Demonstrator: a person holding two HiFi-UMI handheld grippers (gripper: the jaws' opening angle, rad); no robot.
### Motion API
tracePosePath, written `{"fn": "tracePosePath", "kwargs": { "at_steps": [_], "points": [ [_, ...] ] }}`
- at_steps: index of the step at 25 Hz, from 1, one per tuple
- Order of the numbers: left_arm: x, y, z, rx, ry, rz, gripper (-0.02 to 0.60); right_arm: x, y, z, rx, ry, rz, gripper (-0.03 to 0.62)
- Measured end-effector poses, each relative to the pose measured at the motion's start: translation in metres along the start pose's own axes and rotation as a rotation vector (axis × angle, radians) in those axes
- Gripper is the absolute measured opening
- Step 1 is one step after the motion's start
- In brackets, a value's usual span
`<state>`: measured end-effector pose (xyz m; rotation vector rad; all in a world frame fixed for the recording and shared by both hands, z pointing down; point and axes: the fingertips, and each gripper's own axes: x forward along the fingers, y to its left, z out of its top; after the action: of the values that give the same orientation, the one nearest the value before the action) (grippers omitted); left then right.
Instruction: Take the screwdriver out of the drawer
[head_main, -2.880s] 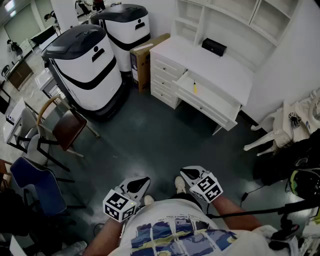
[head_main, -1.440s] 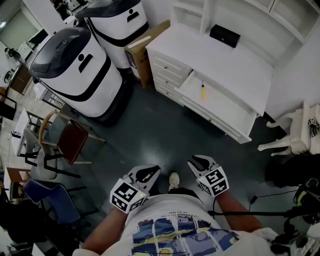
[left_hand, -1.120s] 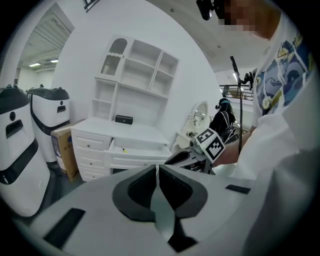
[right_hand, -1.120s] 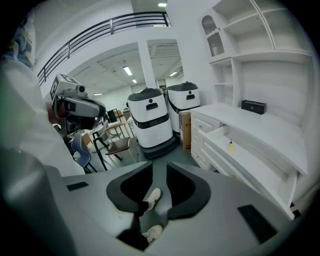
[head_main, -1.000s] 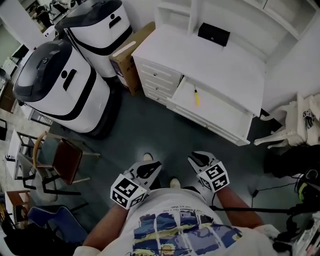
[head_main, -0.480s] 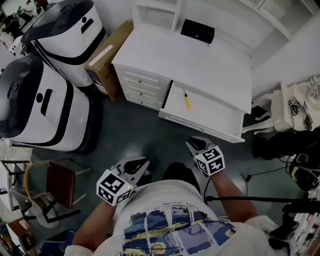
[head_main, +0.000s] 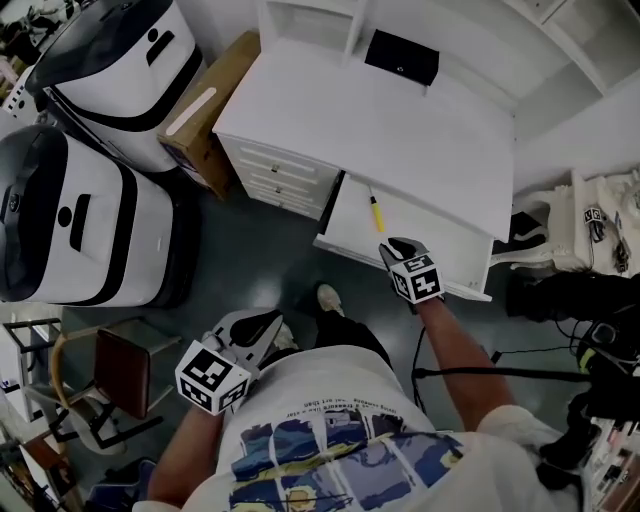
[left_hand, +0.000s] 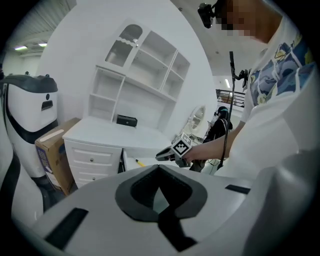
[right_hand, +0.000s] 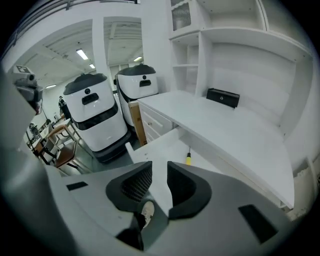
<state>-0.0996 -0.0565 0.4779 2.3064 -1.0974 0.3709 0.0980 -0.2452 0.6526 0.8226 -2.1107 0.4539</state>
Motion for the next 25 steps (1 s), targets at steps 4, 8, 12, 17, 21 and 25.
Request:
{"fn": "tracePosePath", "kwargs": {
  "at_steps": [4, 8, 12, 17, 21, 25],
  "points": [
    [0.015, 0.013, 0.024, -0.014, 0.003, 0.069, 0.014, 0.046, -0.035, -0.005, 0.026, 0.057, 0.017, 0.125],
    [0.036, 0.024, 0.040, -0.030, 0.015, 0.120, 0.012, 0.088, -0.066, -0.013, 0.030, 0.108, 0.032, 0.137],
    [0.050, 0.026, 0.048, -0.050, 0.038, 0.159, 0.014, 0.123, -0.081, -0.027, 0.043, 0.167, 0.051, 0.149],
    [0.061, 0.030, 0.054, -0.078, 0.056, 0.209, 0.014, 0.155, -0.086, -0.038, 0.056, 0.211, 0.072, 0.166],
    [0.066, 0.032, 0.059, -0.101, 0.062, 0.242, 0.014, 0.167, -0.089, -0.042, 0.036, 0.242, 0.046, 0.166],
    [0.069, 0.032, 0.060, -0.111, 0.065, 0.268, 0.014, 0.183, -0.092, -0.055, 0.022, 0.271, 0.030, 0.164]
  ]
}}
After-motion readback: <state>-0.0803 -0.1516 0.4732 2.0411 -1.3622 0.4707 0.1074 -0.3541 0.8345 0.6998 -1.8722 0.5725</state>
